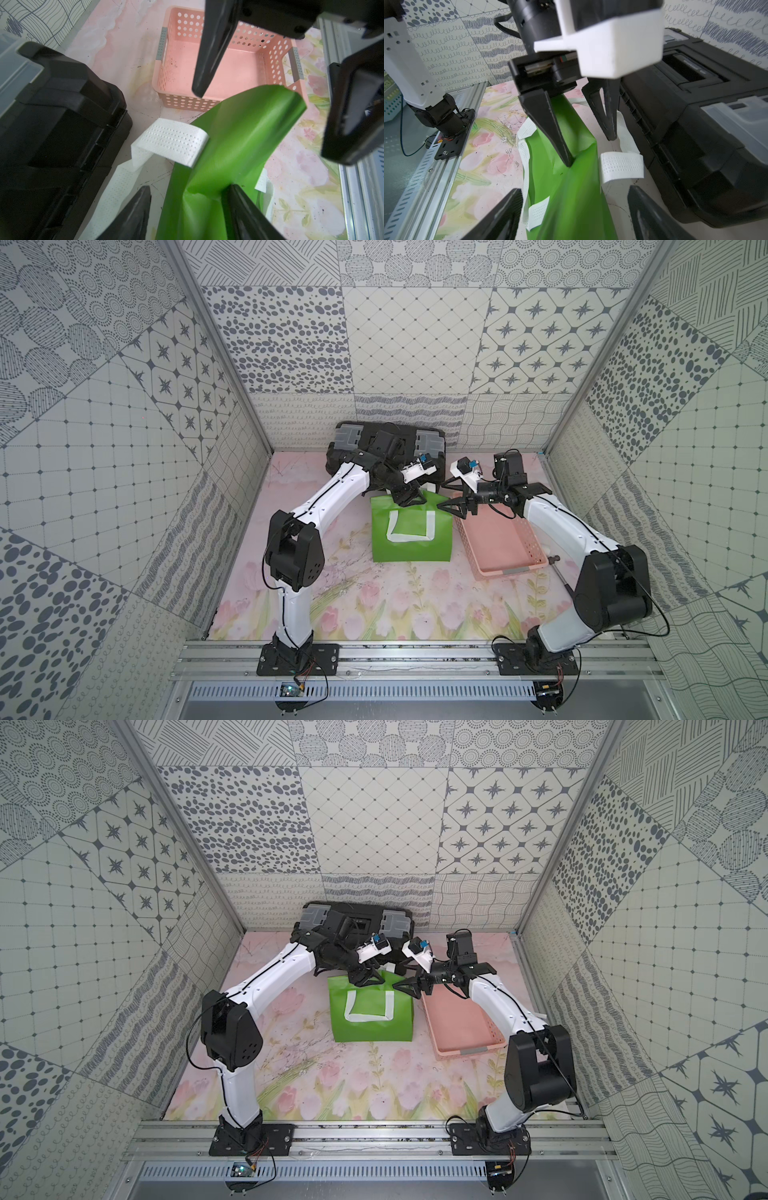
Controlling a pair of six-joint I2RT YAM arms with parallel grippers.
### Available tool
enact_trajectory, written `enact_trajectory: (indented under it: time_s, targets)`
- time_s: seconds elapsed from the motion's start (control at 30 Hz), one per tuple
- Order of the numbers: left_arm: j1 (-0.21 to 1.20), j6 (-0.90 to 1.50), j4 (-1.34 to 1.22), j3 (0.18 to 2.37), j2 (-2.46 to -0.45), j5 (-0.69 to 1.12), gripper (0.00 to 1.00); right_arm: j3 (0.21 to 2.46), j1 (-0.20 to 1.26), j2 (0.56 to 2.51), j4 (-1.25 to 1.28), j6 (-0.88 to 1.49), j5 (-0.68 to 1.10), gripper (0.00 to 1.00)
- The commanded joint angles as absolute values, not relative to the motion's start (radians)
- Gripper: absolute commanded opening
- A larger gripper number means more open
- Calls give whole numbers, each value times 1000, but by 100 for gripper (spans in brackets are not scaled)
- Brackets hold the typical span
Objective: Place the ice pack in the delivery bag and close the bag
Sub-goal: Seal the delivery bag at the center of the board.
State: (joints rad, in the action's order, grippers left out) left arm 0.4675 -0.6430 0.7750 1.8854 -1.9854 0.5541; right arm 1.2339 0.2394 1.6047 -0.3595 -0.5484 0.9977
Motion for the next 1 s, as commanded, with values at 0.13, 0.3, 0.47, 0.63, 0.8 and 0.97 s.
enact_trajectory:
  time_s: [0.13, 0.3, 0.47, 0.63, 0.8, 0.97]
  targets:
    - [467, -666, 818, 1901, -1970, 525, 67, 1230, 246, 1648, -361, -563, 1038, 60]
    - [447, -667, 850, 1903, -1936, 547, 73, 1201, 243, 1628, -361, -581, 1007, 24]
    - [376, -689, 906, 1857, -1839, 643, 84, 1197, 227, 1618, -361, -581, 1005, 6]
    - [316, -743, 982, 1806, -1797, 678, 89, 1207, 227, 1621, -361, -574, 1008, 5]
    - [310, -722, 977, 1782, -1830, 715, 89, 1213, 229, 1623, -353, -552, 992, 5]
    - [312, -716, 940, 1735, -1830, 665, 76, 1199, 226, 1608, -319, -509, 975, 3]
